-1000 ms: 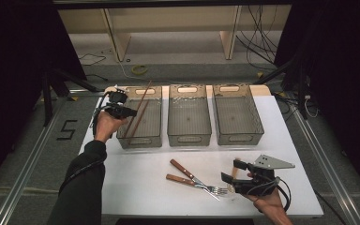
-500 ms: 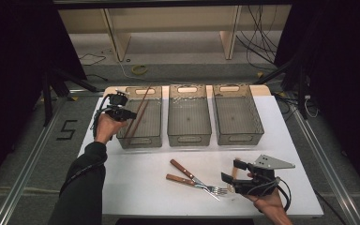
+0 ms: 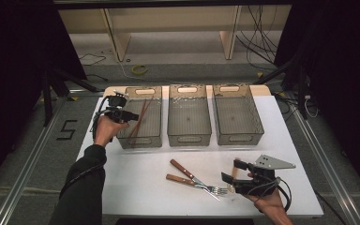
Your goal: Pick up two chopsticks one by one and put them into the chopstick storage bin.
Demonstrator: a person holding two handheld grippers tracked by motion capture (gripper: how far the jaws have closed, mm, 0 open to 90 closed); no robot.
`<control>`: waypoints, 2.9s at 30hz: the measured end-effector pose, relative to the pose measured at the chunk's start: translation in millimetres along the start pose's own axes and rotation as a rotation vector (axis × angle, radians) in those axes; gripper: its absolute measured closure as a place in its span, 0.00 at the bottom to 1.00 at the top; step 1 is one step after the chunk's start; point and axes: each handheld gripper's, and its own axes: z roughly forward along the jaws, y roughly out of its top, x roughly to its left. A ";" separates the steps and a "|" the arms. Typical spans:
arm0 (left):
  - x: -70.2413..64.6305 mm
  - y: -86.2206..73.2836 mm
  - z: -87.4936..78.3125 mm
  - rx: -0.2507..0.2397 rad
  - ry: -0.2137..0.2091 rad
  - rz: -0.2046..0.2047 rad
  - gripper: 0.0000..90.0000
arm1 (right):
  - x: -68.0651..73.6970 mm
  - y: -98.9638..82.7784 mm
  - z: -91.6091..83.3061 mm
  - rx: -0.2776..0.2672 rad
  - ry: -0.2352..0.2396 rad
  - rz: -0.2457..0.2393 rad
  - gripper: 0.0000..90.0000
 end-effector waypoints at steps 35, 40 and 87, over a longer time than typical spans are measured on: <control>-61.9 -93.5 -56.6 -0.222 -0.160 0.053 0.30 | -22.3 13.3 19.2 0.217 -0.266 0.016 0.32; -68.3 -104.2 -55.3 -0.239 -0.173 0.074 0.28 | -23.9 14.4 22.0 0.229 -0.298 0.024 0.33; -81.9 -157.9 -52.8 -0.262 -0.183 0.126 0.24 | -41.2 8.3 50.7 0.406 -0.382 0.106 0.38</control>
